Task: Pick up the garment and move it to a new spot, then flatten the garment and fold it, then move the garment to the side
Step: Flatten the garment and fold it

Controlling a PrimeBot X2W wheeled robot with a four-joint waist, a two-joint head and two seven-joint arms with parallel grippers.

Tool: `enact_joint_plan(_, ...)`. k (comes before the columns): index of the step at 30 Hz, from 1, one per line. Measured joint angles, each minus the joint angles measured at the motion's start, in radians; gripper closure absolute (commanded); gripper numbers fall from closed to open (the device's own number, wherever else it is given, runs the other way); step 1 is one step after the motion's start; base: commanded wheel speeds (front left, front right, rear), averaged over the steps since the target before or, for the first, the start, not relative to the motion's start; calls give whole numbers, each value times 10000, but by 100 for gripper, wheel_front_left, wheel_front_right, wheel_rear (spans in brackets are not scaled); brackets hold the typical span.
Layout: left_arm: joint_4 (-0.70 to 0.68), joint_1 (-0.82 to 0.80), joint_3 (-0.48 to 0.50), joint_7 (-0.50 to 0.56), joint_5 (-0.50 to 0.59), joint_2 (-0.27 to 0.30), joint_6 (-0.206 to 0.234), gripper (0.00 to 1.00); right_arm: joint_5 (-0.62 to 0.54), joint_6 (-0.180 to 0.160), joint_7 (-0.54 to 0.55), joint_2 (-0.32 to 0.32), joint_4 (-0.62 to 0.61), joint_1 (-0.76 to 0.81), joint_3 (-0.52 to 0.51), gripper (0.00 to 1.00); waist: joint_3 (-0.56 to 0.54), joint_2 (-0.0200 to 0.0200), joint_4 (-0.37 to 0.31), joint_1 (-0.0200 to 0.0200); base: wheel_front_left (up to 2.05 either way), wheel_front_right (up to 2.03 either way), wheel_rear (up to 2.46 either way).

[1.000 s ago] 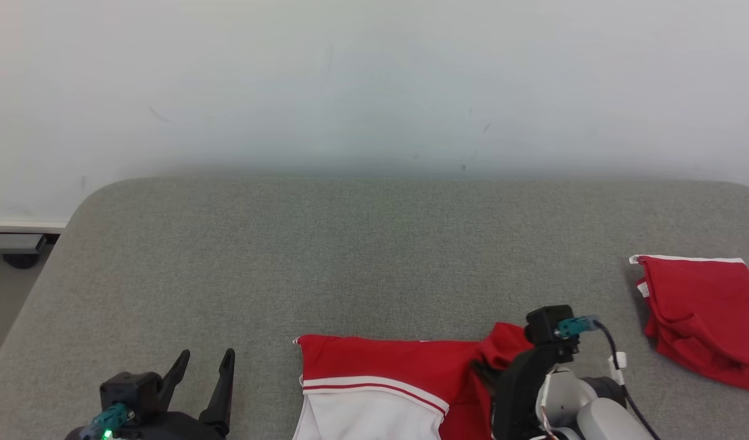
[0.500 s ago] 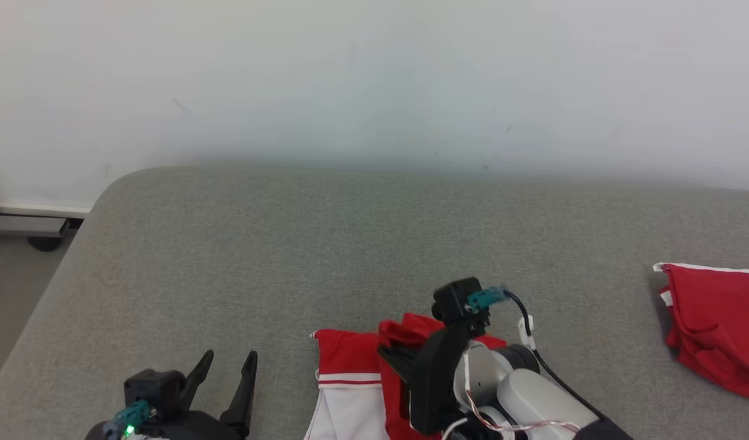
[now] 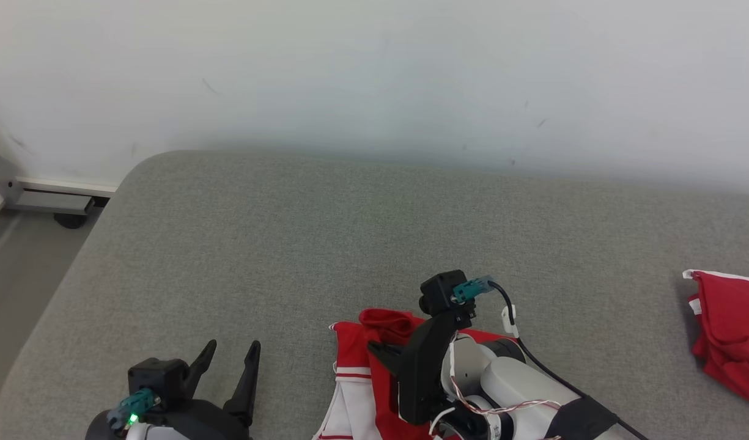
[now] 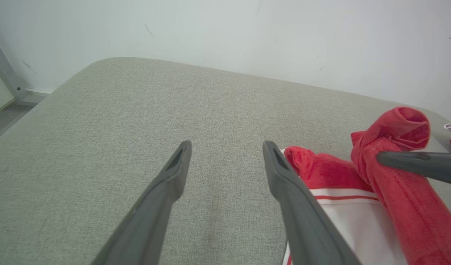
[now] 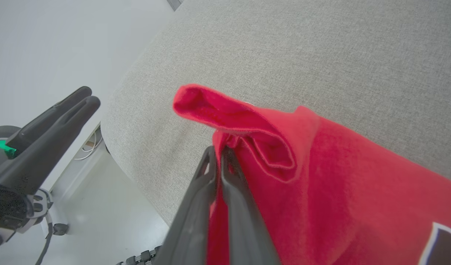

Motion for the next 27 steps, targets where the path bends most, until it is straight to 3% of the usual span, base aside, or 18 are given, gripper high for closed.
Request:
enact_joint_plan(7,61,-118,-38,-2,2,-58,-77,0,531,0,-416,-10,765,-90,449,100,26,0,140,0,0,0,0)
enact_joint_plan(8,61,-150,-36,-4,2,-61,-77,0,616,0,-499,-4,846,-91,522,93,26,0,149,0,0,0,0)
enact_joint_plan(9,63,-156,-36,-4,2,-67,-77,0,698,0,-560,-6,909,-101,579,65,26,0,157,0,0,0,0)
enact_joint_plan(10,81,-156,-36,-4,0,-67,-77,0,779,0,-591,-13,947,-124,652,15,26,0,163,0,0,0,0)
enact_joint_plan(11,98,-156,-35,-4,0,-67,-77,0,872,0,-646,-12,961,-153,725,0,26,0,168,0,0,0,0)
enact_joint_plan(22,194,-137,90,-94,-6,-15,-69,0,2019,0,-1308,-10,541,-699,1160,0,-10,0,84,0,0,0,0)
enact_joint_plan(27,201,-123,167,-148,-27,54,-13,0,1962,0,-1645,6,650,-907,1011,0,-55,0,-104,0,0,0,0)
